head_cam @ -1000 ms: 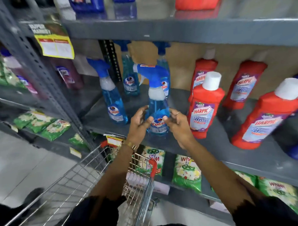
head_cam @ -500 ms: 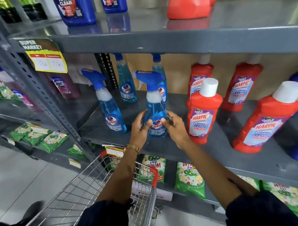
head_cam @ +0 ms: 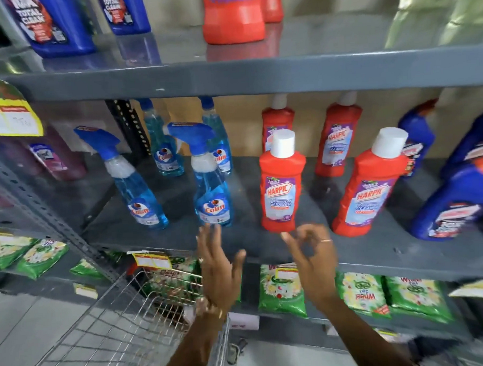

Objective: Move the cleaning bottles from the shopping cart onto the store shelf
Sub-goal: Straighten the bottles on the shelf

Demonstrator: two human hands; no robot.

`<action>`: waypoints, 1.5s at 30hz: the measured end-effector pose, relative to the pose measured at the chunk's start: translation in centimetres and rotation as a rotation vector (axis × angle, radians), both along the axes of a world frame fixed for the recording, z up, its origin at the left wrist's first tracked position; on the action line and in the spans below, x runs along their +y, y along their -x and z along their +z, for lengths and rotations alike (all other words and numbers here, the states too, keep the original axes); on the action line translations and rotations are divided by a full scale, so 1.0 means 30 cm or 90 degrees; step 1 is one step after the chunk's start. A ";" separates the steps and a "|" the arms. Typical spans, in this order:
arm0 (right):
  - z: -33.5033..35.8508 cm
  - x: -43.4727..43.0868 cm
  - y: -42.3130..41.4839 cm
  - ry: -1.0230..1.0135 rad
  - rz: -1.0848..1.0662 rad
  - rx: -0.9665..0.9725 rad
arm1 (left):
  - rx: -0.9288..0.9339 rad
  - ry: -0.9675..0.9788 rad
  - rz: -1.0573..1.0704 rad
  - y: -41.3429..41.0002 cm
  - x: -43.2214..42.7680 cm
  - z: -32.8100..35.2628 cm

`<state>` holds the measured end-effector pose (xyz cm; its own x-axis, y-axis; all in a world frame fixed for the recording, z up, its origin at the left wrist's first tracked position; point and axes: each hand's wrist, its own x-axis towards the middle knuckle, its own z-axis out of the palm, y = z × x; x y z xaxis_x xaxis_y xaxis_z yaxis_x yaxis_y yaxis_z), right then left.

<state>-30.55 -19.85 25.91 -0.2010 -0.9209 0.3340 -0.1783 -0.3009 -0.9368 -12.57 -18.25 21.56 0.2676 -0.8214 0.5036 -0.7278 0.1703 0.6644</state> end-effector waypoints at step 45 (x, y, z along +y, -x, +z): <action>-0.089 -0.181 0.801 -0.181 -0.329 0.045 | -0.507 -0.224 -0.224 0.725 -0.029 -0.085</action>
<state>-54.59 -25.29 23.24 -0.6335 -0.7648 0.1178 -0.2996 0.1021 -0.9486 -34.33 -19.12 19.00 -0.3421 -0.9293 0.1388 -0.9350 0.3514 0.0485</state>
